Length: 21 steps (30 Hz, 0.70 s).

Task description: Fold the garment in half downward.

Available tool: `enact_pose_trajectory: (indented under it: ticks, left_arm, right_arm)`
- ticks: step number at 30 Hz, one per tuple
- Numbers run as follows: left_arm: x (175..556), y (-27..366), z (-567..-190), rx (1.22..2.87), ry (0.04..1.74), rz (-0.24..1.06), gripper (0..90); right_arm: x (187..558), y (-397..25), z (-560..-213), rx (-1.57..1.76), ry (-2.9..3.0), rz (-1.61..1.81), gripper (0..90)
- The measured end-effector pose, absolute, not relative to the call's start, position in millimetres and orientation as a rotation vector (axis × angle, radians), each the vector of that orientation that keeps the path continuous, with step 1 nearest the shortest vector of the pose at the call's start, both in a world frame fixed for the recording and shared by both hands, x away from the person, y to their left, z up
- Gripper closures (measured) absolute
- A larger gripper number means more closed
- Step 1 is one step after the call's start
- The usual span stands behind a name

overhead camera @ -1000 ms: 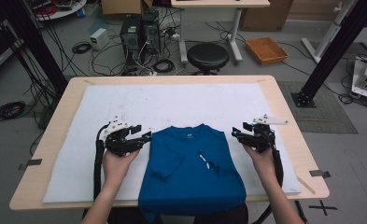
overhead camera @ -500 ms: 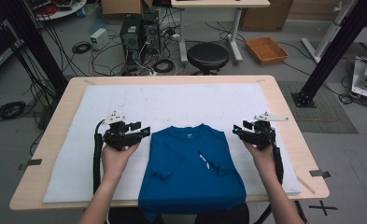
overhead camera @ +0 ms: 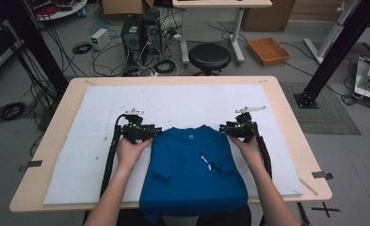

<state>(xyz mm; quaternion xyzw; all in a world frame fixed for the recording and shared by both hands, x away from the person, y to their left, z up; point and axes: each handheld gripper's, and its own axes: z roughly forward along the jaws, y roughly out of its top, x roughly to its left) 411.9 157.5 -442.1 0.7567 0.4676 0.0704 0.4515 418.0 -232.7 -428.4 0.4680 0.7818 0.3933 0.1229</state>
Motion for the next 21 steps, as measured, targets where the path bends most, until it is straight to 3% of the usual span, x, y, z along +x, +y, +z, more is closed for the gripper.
enact_pose_trajectory:
  ticks: [7, 10, 12, 15, 17, 21]
  left_arm:
    - [414.2, 152.3, -448.9, 1.913, 1.162, 0.171, 57.9]
    - [413.6, 151.7, -448.7, 1.937, 1.163, 0.211, 67.0]
    - [413.0, 150.9, -448.9, 1.947, 1.160, 0.226, 78.3]
    - [412.4, 150.5, -447.5, 1.945, 1.147, 0.241, 86.9]
    - [412.2, 151.3, -446.2, 1.930, 1.143, 0.242, 86.7]
    - [415.9, 151.3, -446.4, 1.906, 1.151, 0.223, 67.2]
  right_arm:
    - [420.6, -215.0, -436.9, 1.300, 2.375, 1.020, 64.6]
    - [418.7, -210.3, -439.5, 1.234, 2.396, 0.967, 78.6]
    - [417.2, -210.2, -440.0, 1.216, 2.379, 0.949, 86.3]
    - [417.0, -215.5, -439.1, 1.234, 2.350, 0.966, 87.4]
    - [417.0, -220.2, -436.9, 1.253, 2.328, 0.991, 87.1]
    - [419.1, -224.4, -432.2, 1.291, 2.277, 1.052, 72.7]
